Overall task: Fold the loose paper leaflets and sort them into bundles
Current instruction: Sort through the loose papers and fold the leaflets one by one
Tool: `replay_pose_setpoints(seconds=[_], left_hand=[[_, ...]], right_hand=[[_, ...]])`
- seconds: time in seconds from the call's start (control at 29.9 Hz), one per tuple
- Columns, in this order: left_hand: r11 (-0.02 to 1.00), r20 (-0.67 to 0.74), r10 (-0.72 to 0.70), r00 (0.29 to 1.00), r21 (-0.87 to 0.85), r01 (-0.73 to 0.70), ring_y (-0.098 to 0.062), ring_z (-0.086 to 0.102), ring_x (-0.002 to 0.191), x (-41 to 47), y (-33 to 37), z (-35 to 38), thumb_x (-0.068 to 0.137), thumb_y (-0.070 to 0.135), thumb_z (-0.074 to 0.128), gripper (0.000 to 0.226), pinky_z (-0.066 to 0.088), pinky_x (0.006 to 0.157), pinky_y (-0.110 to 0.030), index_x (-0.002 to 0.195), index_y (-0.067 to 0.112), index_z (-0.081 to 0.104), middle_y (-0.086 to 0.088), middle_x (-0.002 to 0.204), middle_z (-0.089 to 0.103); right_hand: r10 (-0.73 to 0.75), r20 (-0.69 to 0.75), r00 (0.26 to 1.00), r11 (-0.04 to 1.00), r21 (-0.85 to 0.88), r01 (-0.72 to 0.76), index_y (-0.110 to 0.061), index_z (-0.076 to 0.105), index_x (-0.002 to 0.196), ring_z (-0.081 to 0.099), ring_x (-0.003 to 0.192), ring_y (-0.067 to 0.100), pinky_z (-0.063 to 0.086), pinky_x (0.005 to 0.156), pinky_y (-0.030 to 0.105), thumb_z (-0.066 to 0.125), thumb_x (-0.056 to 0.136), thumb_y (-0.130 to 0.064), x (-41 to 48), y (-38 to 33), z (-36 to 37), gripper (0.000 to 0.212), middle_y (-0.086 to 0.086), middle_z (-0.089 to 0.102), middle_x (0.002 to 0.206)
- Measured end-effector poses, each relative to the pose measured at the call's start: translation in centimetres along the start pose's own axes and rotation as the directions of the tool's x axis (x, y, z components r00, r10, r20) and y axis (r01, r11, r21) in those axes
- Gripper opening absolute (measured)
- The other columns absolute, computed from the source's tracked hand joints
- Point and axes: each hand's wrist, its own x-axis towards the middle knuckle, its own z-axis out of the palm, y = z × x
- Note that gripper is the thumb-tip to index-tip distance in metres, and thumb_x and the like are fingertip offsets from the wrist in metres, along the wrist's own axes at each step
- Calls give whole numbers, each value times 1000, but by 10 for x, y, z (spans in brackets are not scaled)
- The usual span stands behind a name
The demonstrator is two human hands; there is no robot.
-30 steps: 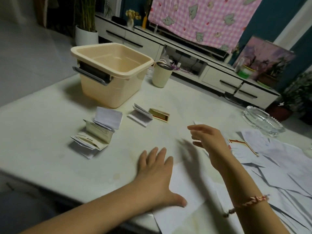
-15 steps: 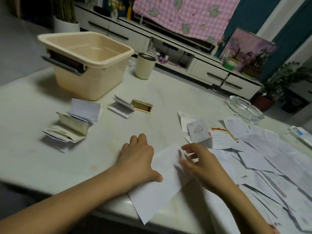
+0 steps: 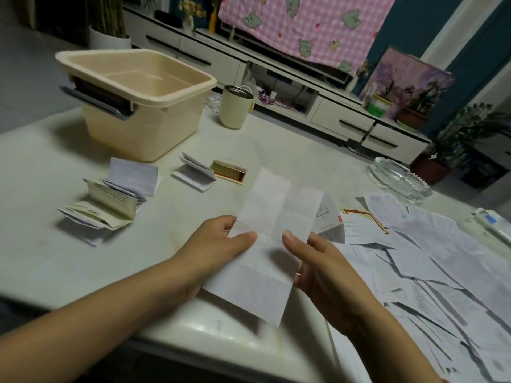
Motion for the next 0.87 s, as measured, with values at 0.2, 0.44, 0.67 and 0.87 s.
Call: replay_pose_setpoints(seconds=[0.2, 0.44, 0.67, 0.87], left_hand=[[997, -9, -56, 998, -50, 55, -35, 64, 97, 2, -1, 1, 96, 24, 46, 28, 48, 92, -45, 99, 4, 66, -18, 99, 69], [893, 184, -249, 951, -337, 299, -33, 64, 90, 5, 5, 0, 93, 56, 33, 60, 49, 85, -40, 97, 3, 61, -23, 97, 69], [976, 14, -137, 991, -170, 137, -17, 68, 72, 1, 3, 1, 91, 10, 57, 8, 56, 64, -26, 91, 13, 65, -8, 83, 73], [965, -98, -67, 993, -258, 40, -17, 66, 74, 4, 3, -1, 90, 10, 58, 8, 55, 71, -29, 90, 14, 65, -7, 85, 72]], right_hand=[[-80, -164, 983, 994, -87, 66, -18, 63, 111, 67, 98, 18, 50, 92, 41, 51, 92, -5, 3, 5, 6, 26, -4, 71, 105], [-260, -165, 951, 949, -227, 220, -20, 76, 67, 69, 81, 11, 53, 67, 19, 65, 78, 3, -1, 2, 2, 28, -2, 74, 87], [-227, -189, 956, 952, -250, 176, -23, 72, 87, 69, 82, 11, 53, 64, 20, 44, 92, 1, -1, -1, 3, 38, -4, 73, 87], [-129, -212, 969, 988, -114, 106, -23, 57, 116, 68, 86, 18, 52, 73, 35, 54, 92, -23, 3, 0, -3, 25, 0, 71, 93]])
